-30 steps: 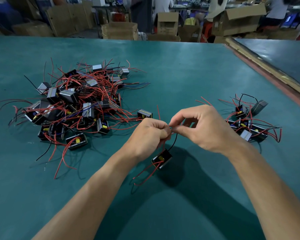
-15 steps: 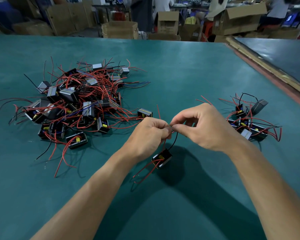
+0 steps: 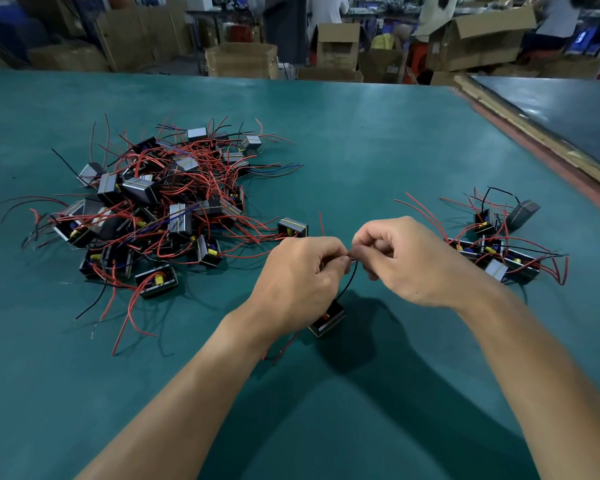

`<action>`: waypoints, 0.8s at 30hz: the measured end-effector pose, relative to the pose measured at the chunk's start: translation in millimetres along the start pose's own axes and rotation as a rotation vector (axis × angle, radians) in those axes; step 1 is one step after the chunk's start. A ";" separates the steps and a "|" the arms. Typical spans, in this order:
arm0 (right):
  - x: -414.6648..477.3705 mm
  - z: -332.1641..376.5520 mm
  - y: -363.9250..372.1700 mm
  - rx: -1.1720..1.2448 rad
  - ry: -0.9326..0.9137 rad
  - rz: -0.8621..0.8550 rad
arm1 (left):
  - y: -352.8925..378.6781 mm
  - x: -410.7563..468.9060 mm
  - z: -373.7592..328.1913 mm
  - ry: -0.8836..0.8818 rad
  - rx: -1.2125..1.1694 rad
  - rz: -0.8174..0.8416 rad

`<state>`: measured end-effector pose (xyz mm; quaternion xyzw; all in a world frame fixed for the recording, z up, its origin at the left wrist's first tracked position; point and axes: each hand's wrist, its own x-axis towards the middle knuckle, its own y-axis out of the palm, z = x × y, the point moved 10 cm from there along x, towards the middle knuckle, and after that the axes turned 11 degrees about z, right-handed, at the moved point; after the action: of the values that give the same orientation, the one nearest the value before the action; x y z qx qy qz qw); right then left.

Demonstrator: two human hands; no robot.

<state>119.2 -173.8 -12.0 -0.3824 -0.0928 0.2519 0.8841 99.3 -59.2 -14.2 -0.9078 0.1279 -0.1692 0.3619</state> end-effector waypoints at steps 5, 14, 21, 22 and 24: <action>-3.2 10.4 -9.8 0.036 -0.131 -0.088 | 11.0 3.8 17.4 -0.169 -0.413 0.106; -1.5 12.7 -8.7 -0.077 -0.104 -0.174 | 12.4 4.0 29.8 -0.254 -0.493 0.108; 0.1 -3.0 -5.6 0.026 0.086 -0.139 | -9.4 0.4 2.5 -0.026 -0.029 -0.048; -0.5 -6.8 -3.5 0.097 0.128 -0.122 | -12.8 -1.2 -5.4 0.029 0.058 -0.062; -1.3 -13.8 1.5 0.238 0.197 -0.085 | -15.5 -4.1 -20.2 0.126 0.237 -0.070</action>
<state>122.4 -182.3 -22.5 -0.2936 0.0086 0.1849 0.9378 89.2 -59.1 9.5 -0.8501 0.0977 -0.2524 0.4517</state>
